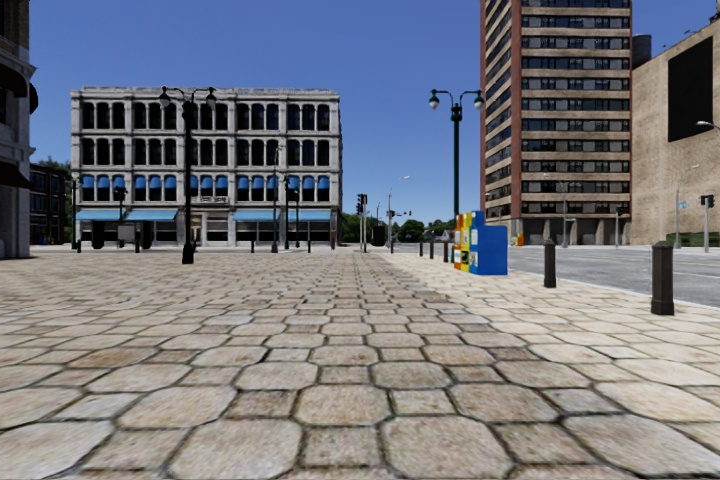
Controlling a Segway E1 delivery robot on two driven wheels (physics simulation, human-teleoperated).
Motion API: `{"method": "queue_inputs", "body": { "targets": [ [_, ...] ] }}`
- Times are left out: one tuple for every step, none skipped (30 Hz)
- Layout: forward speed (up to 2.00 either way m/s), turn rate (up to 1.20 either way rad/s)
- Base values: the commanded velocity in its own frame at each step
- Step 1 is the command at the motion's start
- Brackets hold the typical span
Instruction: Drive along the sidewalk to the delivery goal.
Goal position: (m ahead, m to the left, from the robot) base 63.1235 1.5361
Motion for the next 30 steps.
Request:
{"method": "queue_inputs", "body": {
  "targets": [
    [2.0, 0.0],
    [2.0, 0.0],
    [2.0, 0.0],
    [2.0, 0.0],
    [2.0, 0.0],
    [2.0, 0.0],
    [2.0, 0.0],
    [2.0, 0.0],
    [2.0, 0.0],
    [2.0, 0.0],
    [2.0, 0.0],
    [2.0, 0.0],
    [2.0, 0.0],
    [2.0, 0.0],
    [2.0, 0.0],
    [2.0, 0.0],
    [2.0, 0.0],
    [2.0, 0.0],
    [2.0, 0.0],
    [2.0, 0.0],
    [2.0, 0.0],
    [2.0, 0.0],
    [2.0, 0.0],
    [2.0, 0.0],
    [2.0, 0.0],
    [2.0, 0.0],
    [2.0, 0.0],
    [2.0, 0.0],
    [2.0, 0.0],
    [2.0, 0.0]
  ]
}}
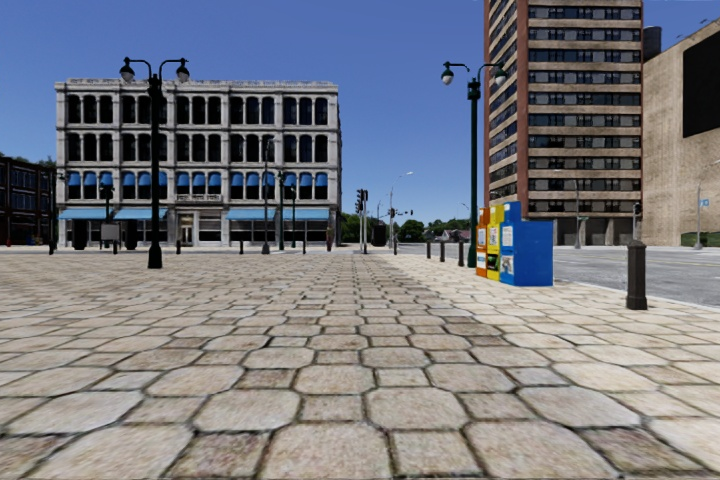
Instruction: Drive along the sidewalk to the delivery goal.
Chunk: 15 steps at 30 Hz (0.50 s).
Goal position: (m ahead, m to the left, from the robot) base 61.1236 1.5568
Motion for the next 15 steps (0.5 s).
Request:
{"method": "queue_inputs", "body": {
  "targets": [
    [2.0, 0.0],
    [2.0, 0.0],
    [2.0, 0.0],
    [2.0, 0.0],
    [2.0, 0.0],
    [2.0, 0.0],
    [2.0, 0.0],
    [2.0, 0.0],
    [2.0, 0.0],
    [2.0, 0.0],
    [2.0, 0.0],
    [2.0, 0.0],
    [2.0, 0.0],
    [2.0, 0.0],
    [2.0, 0.0]
  ]
}}
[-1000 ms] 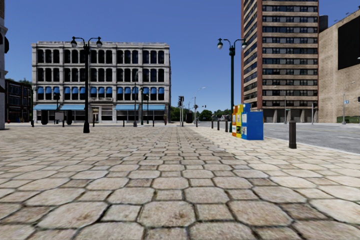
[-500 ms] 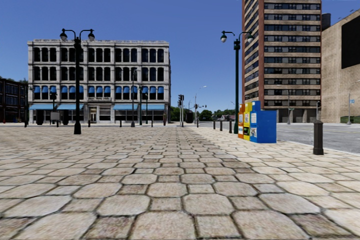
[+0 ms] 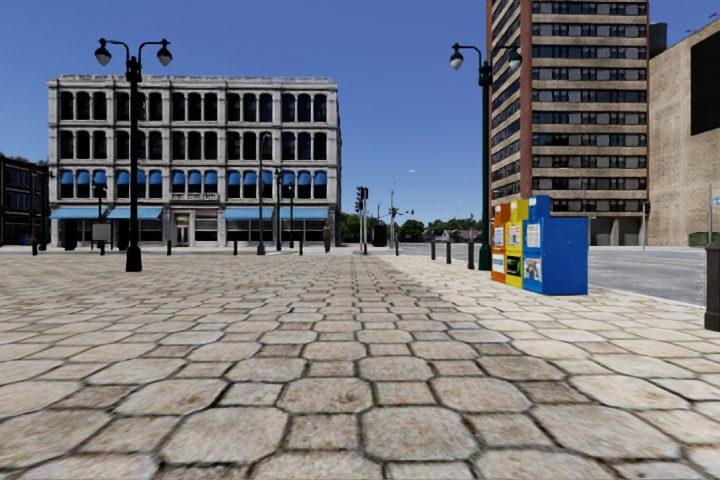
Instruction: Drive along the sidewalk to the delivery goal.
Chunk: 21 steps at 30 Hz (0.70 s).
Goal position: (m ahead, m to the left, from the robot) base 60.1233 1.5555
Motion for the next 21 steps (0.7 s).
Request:
{"method": "queue_inputs", "body": {
  "targets": [
    [2.0, 0.0],
    [2.0, 0.0],
    [2.0, 0.0],
    [2.0, 0.0],
    [2.0, 0.0],
    [2.0, 0.0],
    [2.0, 0.0],
    [2.0, 0.0],
    [2.0, 0.0],
    [2.0, 0.0],
    [2.0, 0.0],
    [2.0, 0.0],
    [2.0, 0.0],
    [2.0, 0.0],
    [2.0, 0.0],
    [2.0, 0.0],
    [2.0, 0.0],
    [2.0, 0.0],
    [2.0, 0.0],
    [2.0, 0.0],
    [2.0, 0.0]
  ]
}}
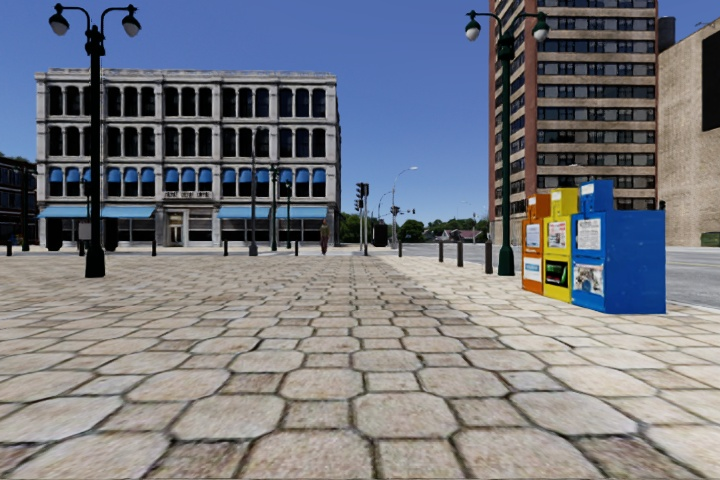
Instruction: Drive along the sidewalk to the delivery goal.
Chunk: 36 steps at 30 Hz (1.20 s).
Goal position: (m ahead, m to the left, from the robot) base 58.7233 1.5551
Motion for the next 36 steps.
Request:
{"method": "queue_inputs", "body": {
  "targets": [
    [2.0, 0.0],
    [2.0, 0.0],
    [2.0, 0.0],
    [2.0, 0.0],
    [2.0, 0.0],
    [2.0, 0.0],
    [2.0, 0.0],
    [2.0, 0.0],
    [2.0, 0.0],
    [2.0, 0.0],
    [2.0, 0.0],
    [2.0, 0.0],
    [2.0, 0.0],
    [2.0, 0.0],
    [2.0, 0.0],
    [2.0, 0.0],
    [2.0, 0.0],
    [2.0, 0.0],
    [2.0, 0.0],
    [2.0, 0.0],
    [2.0, 0.0],
    [2.0, 0.0],
    [2.0, 0.0],
    [2.0, 0.0],
    [2.0, 0.0],
    [2.0, 0.0],
    [2.0, 0.0],
    [2.0, 0.0],
    [2.0, 0.0],
    [2.0, 0.0],
    [2.0, 0.0],
    [2.0, 0.0],
    [2.0, 0.0],
    [2.0, 0.0],
    [2.0, 0.0],
    [2.0, 0.0]
  ]
}}
